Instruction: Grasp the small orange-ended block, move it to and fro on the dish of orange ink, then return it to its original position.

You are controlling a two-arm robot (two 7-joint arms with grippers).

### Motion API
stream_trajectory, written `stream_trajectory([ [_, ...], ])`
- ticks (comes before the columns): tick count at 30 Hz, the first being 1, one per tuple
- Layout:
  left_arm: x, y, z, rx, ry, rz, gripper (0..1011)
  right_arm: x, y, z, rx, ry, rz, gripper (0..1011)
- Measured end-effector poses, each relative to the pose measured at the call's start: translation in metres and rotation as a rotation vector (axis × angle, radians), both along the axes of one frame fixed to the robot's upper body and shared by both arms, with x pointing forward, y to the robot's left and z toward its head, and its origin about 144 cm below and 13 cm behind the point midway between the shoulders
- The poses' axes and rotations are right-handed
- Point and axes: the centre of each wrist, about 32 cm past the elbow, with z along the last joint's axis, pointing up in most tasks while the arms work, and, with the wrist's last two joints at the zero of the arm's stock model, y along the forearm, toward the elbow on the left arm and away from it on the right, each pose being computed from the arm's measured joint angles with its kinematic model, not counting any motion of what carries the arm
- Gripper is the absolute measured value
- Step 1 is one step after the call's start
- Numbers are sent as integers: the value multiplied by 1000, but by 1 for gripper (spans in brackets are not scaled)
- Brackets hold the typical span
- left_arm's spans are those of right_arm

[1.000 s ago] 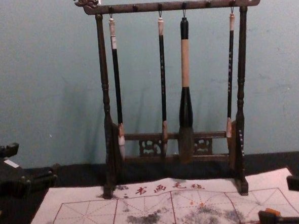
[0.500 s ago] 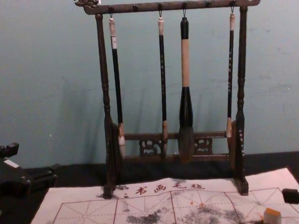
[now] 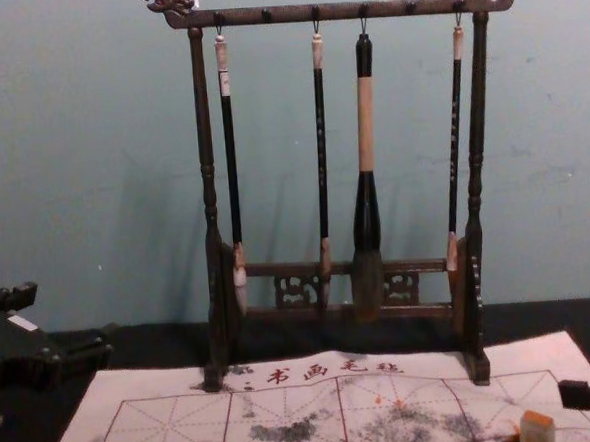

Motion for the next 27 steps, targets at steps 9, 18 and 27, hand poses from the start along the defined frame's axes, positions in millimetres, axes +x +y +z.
stream_trajectory([
  [9, 0, 0, 0, 0, 0, 0, 1001, 0, 0, 0, -1, 0, 2, 1000],
  [18, 0, 0, 0, 0, 0, 0, 1001, 0, 0, 0, -2, 0, 3, 873],
  [27, 0, 0, 0, 0, 0, 0, 1001, 0, 0, 0, -2, -1, 3, 634],
])
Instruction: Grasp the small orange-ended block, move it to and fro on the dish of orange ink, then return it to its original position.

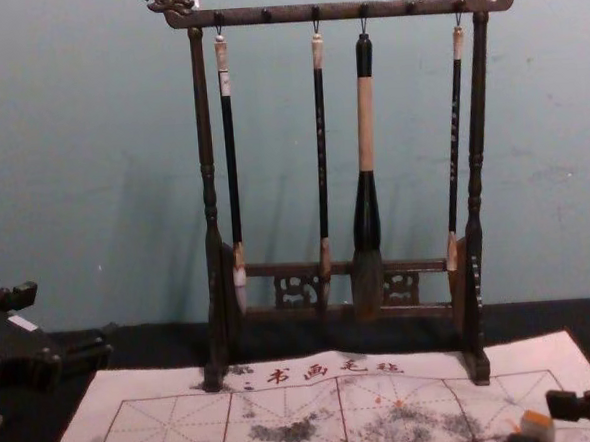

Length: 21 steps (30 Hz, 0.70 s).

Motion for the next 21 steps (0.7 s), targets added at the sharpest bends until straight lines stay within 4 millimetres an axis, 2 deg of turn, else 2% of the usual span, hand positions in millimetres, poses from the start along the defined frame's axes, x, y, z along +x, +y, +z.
stream_trajectory([
  [1, 0, 0, 0, 0, 0, 0, 1001, 0, 0, 0, 0, 0, 0, 620],
  [4, 0, 0, 0, 0, 0, 0, 1001, 0, 0, 0, 0, 0, 0, 492],
  [5, 0, 0, 0, 0, 0, 0, 1001, 0, 0, 0, 0, 0, 0, 492],
  [7, 0, 0, 0, 0, 0, 0, 1001, 0, 0, 0, 0, 0, 0, 388],
  [17, 0, 0, 0, 0, 0, 0, 1001, 0, 0, 0, 1, 0, 0, 91],
  [21, 0, 0, 0, 0, 0, 0, 1001, 0, 0, 0, 1, 0, 0, 78],
])
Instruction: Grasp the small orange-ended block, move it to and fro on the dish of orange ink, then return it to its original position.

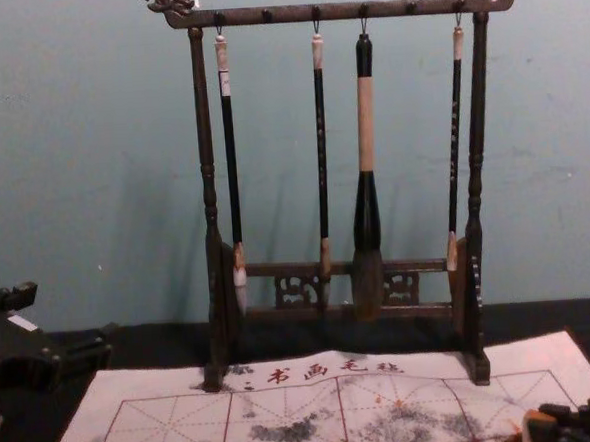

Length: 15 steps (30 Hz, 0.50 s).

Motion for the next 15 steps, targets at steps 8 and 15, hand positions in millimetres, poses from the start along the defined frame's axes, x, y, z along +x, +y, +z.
stream_trajectory([
  [8, 0, 0, 0, 0, 0, 0, 1001, 0, 0, 0, 0, 0, 0, 78],
  [15, 0, 0, 0, 0, 0, 0, 1001, 0, 0, 0, 0, 0, 0, 78],
])
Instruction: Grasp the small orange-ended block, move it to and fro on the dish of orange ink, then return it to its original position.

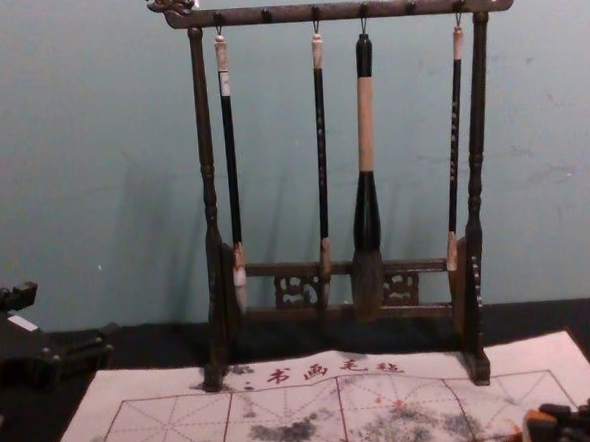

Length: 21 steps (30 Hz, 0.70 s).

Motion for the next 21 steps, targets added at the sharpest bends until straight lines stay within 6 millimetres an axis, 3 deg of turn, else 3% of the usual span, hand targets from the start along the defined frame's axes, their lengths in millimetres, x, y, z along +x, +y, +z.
stream_trajectory([
  [21, 0, 0, 0, 0, 0, 0, 1001, -2, 0, 9, 18, -28, -23, 78],
])
